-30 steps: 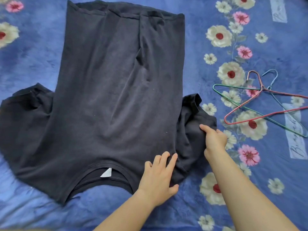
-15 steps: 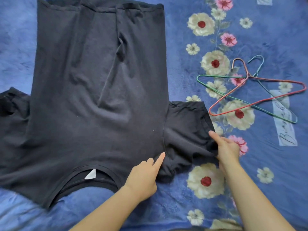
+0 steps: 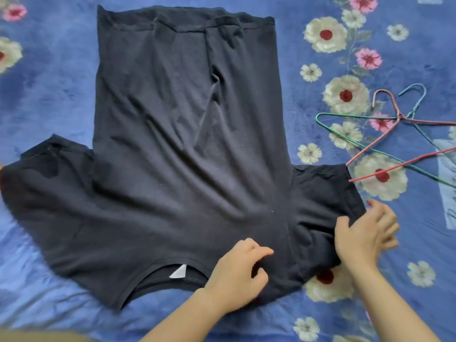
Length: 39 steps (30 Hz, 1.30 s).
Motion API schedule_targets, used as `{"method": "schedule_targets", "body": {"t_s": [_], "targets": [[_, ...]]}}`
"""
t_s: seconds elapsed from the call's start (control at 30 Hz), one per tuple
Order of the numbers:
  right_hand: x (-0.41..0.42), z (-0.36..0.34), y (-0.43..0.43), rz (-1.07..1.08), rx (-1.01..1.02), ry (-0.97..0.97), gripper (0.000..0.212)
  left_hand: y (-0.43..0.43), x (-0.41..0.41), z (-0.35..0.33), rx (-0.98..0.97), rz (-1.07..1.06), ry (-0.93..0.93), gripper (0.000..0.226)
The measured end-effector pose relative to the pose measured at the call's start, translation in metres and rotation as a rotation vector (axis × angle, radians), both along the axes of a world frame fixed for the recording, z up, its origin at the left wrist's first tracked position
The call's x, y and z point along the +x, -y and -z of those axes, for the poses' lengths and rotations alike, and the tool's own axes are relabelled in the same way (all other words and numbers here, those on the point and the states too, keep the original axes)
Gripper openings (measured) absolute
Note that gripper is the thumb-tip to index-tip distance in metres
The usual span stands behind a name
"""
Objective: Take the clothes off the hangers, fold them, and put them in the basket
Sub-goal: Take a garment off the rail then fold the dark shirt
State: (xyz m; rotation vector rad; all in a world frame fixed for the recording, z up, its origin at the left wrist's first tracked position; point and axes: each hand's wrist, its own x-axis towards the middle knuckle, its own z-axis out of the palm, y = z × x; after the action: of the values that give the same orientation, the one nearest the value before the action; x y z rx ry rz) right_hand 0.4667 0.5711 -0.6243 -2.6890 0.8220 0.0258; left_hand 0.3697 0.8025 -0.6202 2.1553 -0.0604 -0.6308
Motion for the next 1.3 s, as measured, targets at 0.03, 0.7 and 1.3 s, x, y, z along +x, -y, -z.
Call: {"method": "schedule_targets", "body": {"t_s": [0.03, 0.7, 1.3], "targets": [[0.000, -0.004, -0.016, -0.076, 0.003, 0.050, 0.059, -0.015, 0.005, 0.000, 0.043, -0.178, 0.141, 0.043], [-0.044, 0.014, -0.243, -1.177, -0.054, -0.154, 0.050, -0.292, -0.006, -0.008, -0.148, -1.904, -0.147, 0.032], [-0.033, 0.015, -0.266, -1.060, -0.059, -0.185, 0.066, -0.307, -0.069, -0.010, -0.422, -2.053, -0.155, 0.053]]}}
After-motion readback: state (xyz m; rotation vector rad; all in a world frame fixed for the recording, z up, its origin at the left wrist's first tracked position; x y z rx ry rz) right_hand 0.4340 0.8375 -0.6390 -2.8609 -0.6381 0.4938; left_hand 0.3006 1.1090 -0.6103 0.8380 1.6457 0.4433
